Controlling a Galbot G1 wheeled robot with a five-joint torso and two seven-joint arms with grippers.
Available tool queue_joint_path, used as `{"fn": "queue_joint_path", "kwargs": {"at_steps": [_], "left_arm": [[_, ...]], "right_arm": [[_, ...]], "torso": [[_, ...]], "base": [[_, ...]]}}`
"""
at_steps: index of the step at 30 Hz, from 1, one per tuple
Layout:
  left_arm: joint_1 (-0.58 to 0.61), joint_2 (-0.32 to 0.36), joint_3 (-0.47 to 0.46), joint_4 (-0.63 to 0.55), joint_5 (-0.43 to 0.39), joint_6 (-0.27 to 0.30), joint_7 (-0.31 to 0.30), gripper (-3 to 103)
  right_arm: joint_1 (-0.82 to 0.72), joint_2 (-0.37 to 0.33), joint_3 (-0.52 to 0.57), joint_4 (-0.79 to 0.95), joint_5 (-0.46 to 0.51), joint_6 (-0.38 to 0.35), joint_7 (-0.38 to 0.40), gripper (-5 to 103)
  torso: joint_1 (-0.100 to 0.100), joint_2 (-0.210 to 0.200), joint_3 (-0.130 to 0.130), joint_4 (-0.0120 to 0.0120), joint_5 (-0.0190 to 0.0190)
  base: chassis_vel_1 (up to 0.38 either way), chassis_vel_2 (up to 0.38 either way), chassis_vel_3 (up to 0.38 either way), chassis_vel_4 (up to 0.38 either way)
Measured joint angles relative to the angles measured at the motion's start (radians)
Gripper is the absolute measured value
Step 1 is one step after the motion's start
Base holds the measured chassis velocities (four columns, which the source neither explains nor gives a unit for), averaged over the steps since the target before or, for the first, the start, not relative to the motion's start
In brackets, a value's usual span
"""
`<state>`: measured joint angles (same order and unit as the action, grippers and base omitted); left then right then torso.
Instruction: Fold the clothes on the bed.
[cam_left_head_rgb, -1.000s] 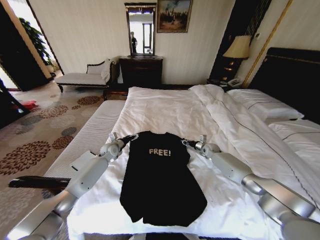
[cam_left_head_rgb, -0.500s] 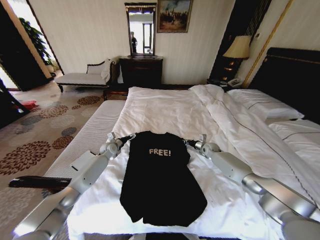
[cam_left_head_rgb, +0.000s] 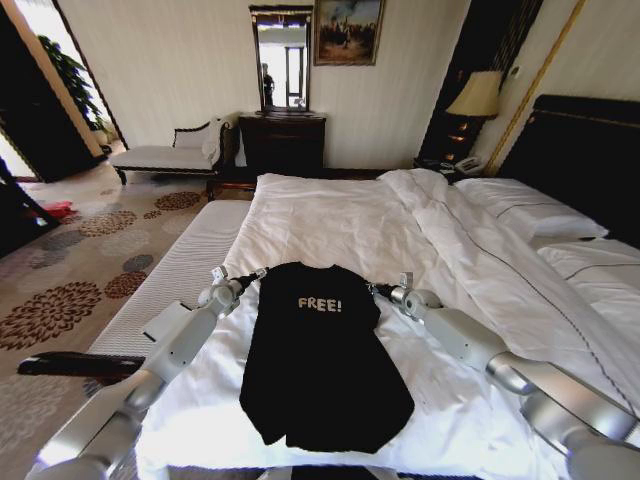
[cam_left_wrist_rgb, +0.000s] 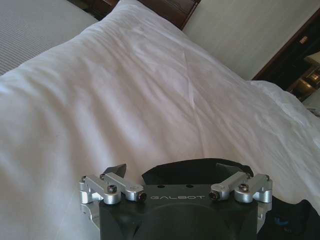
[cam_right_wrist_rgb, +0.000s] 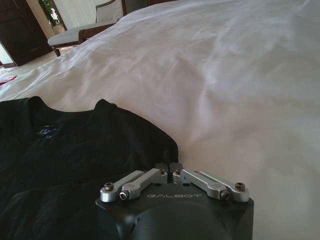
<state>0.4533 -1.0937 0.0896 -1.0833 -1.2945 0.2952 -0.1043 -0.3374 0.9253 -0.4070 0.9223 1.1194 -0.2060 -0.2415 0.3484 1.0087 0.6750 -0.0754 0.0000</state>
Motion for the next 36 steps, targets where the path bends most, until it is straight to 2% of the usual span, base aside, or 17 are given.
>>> {"fn": "queue_joint_path", "kwargs": {"at_steps": [13, 15, 17, 21, 24, 26, 27, 30, 32, 36], "left_arm": [[-0.029, -0.044, 0.041, 0.062, 0.031, -0.019, 0.025, 101], [-0.033, -0.054, 0.041, 0.072, 0.04, -0.027, 0.029, 93], [-0.033, -0.057, 0.041, 0.073, 0.042, -0.028, 0.03, 93], [-0.032, -0.06, 0.04, 0.069, 0.043, -0.03, 0.029, 70], [-0.028, -0.06, 0.039, 0.066, 0.042, -0.03, 0.026, 65], [-0.024, -0.058, 0.038, 0.066, 0.039, -0.03, 0.024, 54], [-0.024, -0.058, 0.038, 0.066, 0.039, -0.03, 0.024, 54], [-0.018, -0.056, 0.038, 0.065, 0.035, -0.03, 0.022, 38], [-0.016, -0.057, 0.038, 0.065, 0.034, -0.031, 0.022, 38], [-0.015, -0.061, 0.037, 0.067, 0.039, -0.039, 0.018, 16]], "right_arm": [[-0.003, 0.01, 0.002, -0.003, -0.003, -0.002, 0.017, 0], [-0.005, 0.015, 0.007, -0.009, -0.004, -0.001, 0.02, 0], [-0.007, 0.016, 0.008, -0.009, -0.004, -0.001, 0.02, 0], [-0.02, 0.011, 0.009, 0.004, -0.004, 0.0, 0.02, 0], [-0.025, 0.01, 0.016, 0.005, 0.006, 0.0, 0.022, 0], [-0.028, 0.009, 0.021, 0.003, 0.013, 0.0, 0.023, 0], [-0.028, 0.009, 0.021, 0.003, 0.013, 0.0, 0.023, 0], [-0.032, 0.008, 0.022, 0.003, 0.014, 0.0, 0.024, 0], [-0.032, 0.008, 0.022, 0.003, 0.014, 0.0, 0.024, 0], [-0.032, 0.009, 0.021, 0.001, 0.014, 0.0, 0.025, 0]], "torso": [[0.0, 0.0, 0.0, 0.0002, 0.0], [0.0, 0.0, 0.0, 0.0002, 0.0], [0.0, 0.0, 0.0, 0.0003, -0.0001], [0.0, 0.0, 0.0, 0.0001, 0.0], [0.0, 0.0, 0.0, 0.0001, 0.0], [0.0, 0.0, 0.0, 0.0004, 0.0], [0.0, 0.0, 0.0, 0.0004, 0.0], [0.0, 0.0, 0.0, 0.0003, 0.0], [0.0, 0.0, 0.0, 0.0003, 0.0], [0.0, 0.0, 0.0, 0.0001, -0.0001]], "base": [[0.0, 0.0, 0.0, 0.0], [0.0, 0.0, 0.0, 0.0], [0.0, 0.0, 0.0, 0.0], [0.0, 0.0, 0.0, 0.0], [0.0, 0.0, 0.0, 0.0], [0.0, 0.0, 0.0, 0.0], [0.0, 0.0, 0.0, 0.0], [0.0, 0.0, 0.0, 0.0], [0.0, 0.0, 0.0, 0.0], [0.0, 0.0, 0.0, 0.0]]}}
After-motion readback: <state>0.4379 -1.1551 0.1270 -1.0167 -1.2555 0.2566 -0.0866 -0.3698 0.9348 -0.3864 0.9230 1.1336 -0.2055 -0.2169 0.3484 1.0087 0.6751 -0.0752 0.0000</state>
